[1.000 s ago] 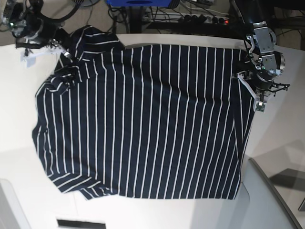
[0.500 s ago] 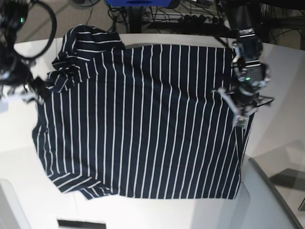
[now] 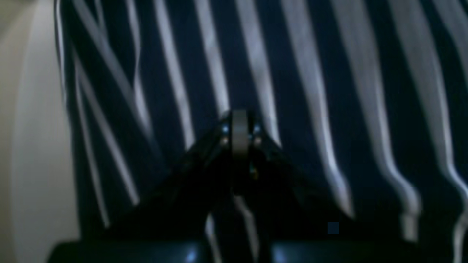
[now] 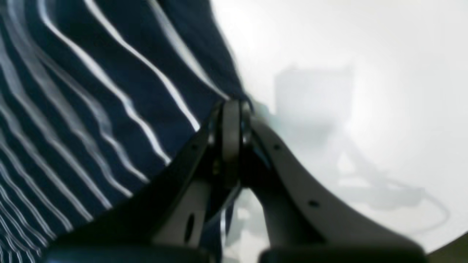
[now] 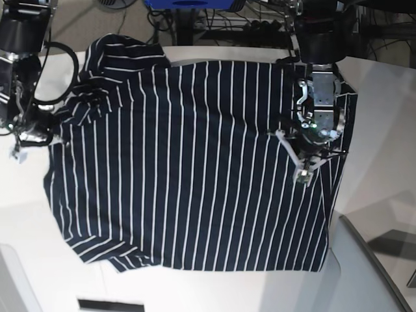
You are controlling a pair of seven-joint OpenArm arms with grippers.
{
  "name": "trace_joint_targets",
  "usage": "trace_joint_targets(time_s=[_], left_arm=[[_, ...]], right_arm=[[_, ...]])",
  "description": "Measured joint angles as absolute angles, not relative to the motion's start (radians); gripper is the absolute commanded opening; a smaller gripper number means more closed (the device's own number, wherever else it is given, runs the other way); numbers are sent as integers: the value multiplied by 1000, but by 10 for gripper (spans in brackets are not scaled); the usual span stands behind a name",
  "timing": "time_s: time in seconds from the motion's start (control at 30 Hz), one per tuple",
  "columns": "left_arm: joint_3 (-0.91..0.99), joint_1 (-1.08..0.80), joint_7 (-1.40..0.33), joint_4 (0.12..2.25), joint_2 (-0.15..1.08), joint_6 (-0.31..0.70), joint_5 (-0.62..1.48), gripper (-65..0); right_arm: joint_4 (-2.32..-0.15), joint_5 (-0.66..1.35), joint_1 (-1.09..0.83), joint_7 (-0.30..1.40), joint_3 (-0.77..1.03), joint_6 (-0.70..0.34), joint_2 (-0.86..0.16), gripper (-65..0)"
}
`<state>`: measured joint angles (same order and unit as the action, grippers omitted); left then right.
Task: Layout the t-shirt on the table in an organized manner, then fold the t-shirt properly
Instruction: 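Release the shirt and move both grippers to the collar edge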
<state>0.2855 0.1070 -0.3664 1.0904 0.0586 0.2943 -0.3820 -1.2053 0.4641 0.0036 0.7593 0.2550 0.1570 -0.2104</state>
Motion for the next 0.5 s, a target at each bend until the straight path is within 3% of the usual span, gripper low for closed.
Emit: trace_joint_targets(time_s=[0.13, 0.33, 0.5], left_arm=[[286, 162, -368, 1021, 75, 291, -384, -650], [279, 219, -326, 925, 89, 287, -371, -650], [280, 297, -180, 768, 89, 274, -369, -650]], right_arm=[[-1131, 463, 52, 716, 255, 153, -212, -648], [-939, 486, 146, 575, 244, 2, -249, -648], [-788, 470, 231, 378, 79, 7, -291, -648]])
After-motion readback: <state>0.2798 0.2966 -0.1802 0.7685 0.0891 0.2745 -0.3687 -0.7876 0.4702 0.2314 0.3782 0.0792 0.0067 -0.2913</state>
